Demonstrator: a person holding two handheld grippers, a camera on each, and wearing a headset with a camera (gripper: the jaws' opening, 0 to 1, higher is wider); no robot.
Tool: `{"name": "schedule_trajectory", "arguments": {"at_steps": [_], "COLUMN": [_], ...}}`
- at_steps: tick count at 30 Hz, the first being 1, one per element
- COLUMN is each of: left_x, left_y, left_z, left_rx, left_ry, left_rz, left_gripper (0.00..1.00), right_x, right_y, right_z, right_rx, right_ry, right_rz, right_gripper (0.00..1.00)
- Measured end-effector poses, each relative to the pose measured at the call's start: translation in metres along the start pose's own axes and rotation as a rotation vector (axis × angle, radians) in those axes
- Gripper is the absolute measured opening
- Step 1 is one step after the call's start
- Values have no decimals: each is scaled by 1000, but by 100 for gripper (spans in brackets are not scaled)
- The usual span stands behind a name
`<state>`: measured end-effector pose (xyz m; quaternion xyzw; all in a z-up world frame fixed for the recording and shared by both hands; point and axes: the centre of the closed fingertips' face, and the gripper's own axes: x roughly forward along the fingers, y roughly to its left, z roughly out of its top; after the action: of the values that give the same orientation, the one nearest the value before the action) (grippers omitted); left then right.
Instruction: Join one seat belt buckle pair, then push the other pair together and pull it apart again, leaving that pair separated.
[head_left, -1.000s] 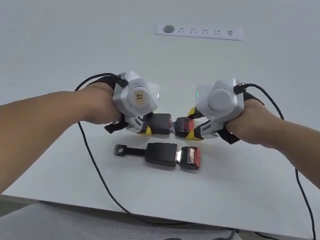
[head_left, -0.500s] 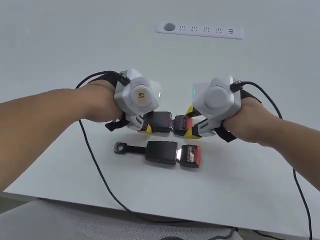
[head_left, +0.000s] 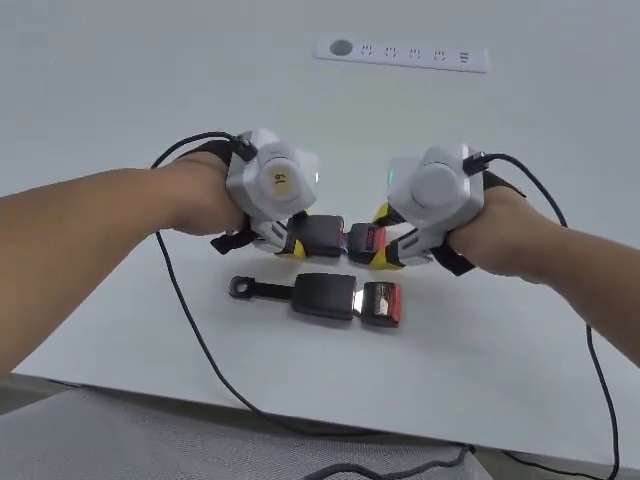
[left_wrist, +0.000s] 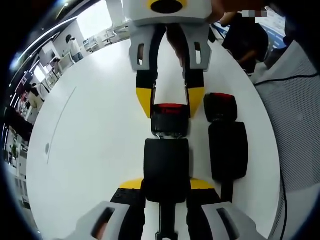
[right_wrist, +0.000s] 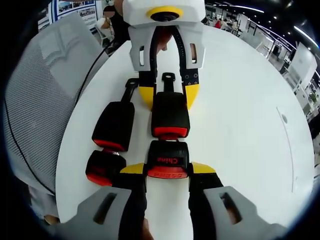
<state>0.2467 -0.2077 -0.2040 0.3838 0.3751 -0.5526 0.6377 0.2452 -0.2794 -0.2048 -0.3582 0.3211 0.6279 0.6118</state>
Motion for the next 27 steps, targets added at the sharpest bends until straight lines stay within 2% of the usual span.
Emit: {"name": "schedule_trajectory", "arguments": {"at_steps": [11, 14, 19, 23, 27], "left_x": [0, 0, 1, 1, 0], "left_y": [0, 1, 1, 0, -1], "left_z": [-1, -1, 0, 0, 1], "left_rx": [5, 4, 14, 13, 13], "left_ry": [-5, -15, -6, -5, -2], "left_rz": [-2, -12, -22, -21, -17], "left_gripper": [31, 31, 32, 32, 32], "right_x": [-4, -8, -10, -15, -22], "right_y": [-1, -1, 1, 2, 0], "right_z": [-12, -13, -17, -23, -36], "right_rx": [-5, -1, 2, 2, 15], "right_ry": [29, -3, 6, 14, 15], "right_rz": [1, 9, 8, 6, 3], "right_gripper": [30, 30, 30, 31, 31]}}
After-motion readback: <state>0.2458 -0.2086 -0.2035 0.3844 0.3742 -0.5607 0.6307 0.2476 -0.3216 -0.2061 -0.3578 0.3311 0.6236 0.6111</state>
